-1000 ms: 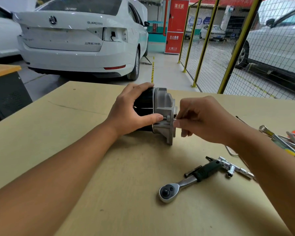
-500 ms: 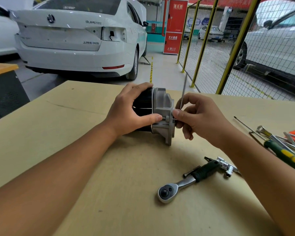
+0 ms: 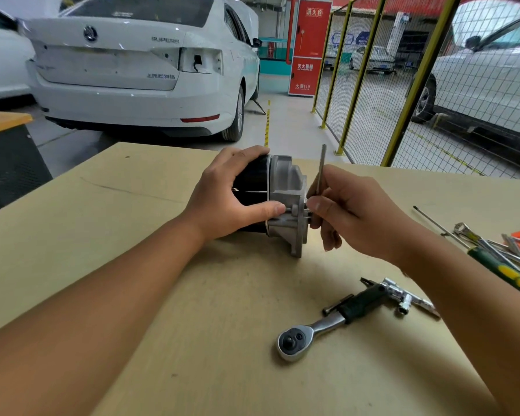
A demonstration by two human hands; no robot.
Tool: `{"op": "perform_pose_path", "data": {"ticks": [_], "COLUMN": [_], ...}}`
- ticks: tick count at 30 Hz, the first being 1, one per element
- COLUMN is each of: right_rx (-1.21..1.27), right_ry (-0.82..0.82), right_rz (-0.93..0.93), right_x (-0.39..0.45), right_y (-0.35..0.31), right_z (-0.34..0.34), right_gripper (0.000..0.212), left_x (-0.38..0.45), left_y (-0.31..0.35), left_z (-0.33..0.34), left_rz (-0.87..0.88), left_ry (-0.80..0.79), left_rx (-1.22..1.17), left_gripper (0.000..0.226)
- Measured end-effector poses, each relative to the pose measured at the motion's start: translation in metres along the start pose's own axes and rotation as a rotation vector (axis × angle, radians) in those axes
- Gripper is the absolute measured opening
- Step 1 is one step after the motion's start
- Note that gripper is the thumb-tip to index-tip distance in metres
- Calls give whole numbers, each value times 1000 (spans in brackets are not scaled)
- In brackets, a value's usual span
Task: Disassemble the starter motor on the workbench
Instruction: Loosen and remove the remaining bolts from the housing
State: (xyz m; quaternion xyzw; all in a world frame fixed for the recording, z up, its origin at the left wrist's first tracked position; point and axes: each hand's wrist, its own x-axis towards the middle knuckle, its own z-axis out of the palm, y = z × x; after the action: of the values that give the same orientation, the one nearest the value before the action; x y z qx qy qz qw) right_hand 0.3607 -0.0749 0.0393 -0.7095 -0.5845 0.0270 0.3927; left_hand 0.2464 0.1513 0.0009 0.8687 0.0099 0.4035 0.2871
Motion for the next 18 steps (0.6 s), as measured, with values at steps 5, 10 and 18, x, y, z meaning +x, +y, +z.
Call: {"op": "perform_pose_path", "data": {"ticks": [5, 10, 18], "right_rx": [-252, -493, 191], "right_ry": [-68, -129, 90], "right_rz": [-169, -356, 108], "right_x": [2, 0, -2], "right_y": [-6, -10, -5], "right_z": [-11, -9, -1], "right_gripper": [13, 9, 8], "left_x": [0, 0, 0], "left_y": [0, 1, -1], "left_z": [0, -1, 0], "left_rz": [-2, -4, 9], "left_ry": [-1, -10, -3], "left_rx": [-1, 3, 2], "left_gripper": [90, 90, 90]}}
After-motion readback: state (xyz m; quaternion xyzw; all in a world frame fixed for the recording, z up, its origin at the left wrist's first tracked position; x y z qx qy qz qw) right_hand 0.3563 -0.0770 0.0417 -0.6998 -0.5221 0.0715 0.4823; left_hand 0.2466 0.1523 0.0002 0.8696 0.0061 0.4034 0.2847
